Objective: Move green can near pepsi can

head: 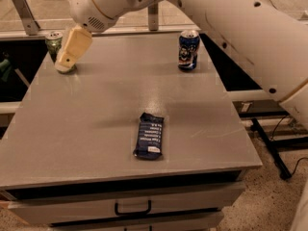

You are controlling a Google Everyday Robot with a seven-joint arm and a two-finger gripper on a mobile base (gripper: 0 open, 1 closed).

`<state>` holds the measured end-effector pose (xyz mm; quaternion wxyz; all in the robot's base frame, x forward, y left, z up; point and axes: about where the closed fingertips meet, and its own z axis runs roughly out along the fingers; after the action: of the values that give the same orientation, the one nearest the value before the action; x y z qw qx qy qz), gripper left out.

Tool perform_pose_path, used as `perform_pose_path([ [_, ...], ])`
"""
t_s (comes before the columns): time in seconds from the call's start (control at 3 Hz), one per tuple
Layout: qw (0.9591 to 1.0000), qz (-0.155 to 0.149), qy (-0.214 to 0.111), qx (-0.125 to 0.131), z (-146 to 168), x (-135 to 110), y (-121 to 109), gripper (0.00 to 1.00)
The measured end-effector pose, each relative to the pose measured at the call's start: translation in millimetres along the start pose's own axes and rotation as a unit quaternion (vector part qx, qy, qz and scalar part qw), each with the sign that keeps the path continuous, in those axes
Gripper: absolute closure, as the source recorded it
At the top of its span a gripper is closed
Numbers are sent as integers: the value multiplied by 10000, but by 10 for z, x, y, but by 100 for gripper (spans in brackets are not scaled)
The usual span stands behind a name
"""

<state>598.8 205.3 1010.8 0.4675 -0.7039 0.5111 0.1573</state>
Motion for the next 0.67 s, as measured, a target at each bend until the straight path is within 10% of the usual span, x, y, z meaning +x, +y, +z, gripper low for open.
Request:
perform_pose_path([
  [0.67, 9984, 392, -204, 362, 378, 317, -53, 0],
])
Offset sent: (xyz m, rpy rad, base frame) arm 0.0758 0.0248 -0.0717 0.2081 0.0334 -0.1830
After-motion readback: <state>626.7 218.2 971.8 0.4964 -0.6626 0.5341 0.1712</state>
